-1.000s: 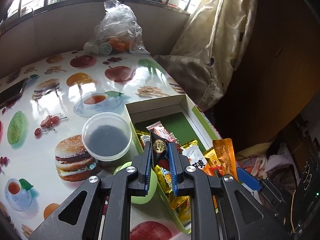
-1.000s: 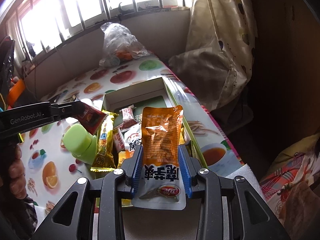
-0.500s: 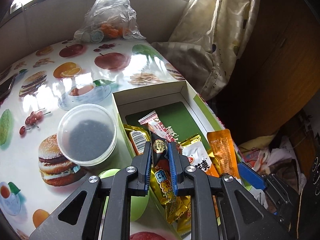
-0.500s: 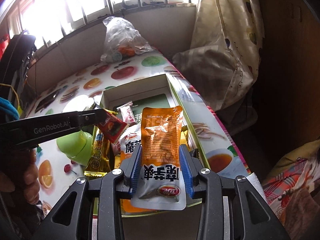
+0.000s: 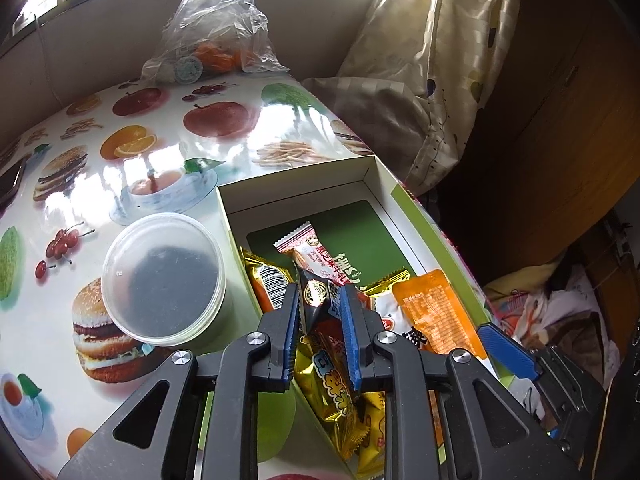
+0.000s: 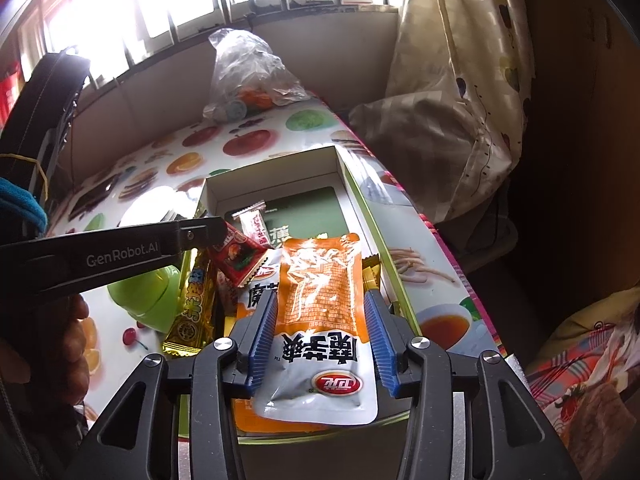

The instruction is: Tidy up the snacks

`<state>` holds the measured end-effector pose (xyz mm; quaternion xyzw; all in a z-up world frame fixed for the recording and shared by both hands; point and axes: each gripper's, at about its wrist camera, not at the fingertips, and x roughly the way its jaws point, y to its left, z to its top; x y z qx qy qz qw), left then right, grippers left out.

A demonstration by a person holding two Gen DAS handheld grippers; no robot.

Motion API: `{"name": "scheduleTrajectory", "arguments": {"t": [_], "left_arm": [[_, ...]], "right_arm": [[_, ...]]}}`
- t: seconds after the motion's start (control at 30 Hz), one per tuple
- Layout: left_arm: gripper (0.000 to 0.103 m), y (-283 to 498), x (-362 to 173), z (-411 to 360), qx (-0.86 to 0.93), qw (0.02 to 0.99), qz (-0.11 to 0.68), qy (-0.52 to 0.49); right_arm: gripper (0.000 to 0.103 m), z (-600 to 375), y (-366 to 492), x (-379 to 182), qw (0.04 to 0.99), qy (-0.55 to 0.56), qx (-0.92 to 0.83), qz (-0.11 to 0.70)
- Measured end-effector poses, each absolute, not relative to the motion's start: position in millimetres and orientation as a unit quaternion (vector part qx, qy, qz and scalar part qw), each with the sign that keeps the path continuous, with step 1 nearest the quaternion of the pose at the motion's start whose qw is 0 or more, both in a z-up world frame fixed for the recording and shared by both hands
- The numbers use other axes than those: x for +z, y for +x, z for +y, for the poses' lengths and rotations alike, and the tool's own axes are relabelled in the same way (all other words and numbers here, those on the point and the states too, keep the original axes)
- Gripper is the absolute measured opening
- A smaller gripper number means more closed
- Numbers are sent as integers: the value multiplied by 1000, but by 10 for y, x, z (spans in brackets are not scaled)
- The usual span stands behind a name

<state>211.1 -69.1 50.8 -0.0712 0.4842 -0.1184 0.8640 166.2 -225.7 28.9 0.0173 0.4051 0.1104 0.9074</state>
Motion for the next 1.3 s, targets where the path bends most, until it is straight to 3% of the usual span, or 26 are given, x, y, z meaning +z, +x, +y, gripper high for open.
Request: {"name": "scheduleTrajectory", "arguments": {"t": [0.1, 0.17, 0.6, 1.3], "left_arm": [[31, 2097, 522, -706, -117, 866, 482, -66], [46, 2087, 540, -715, -121, 866, 480, -66], [46, 1866, 737, -696, -116, 879, 459, -58], [46, 860, 968, -506, -61, 917, 395, -18]], "right_arm": [[46, -2257, 1663, 290, 907, 18, 110, 405], [47, -2258, 1659, 285, 907, 19, 108, 406], [52, -2248, 1506, 395, 915, 15, 102, 390], [54, -2205, 875, 520, 927, -6, 86, 364]]}}
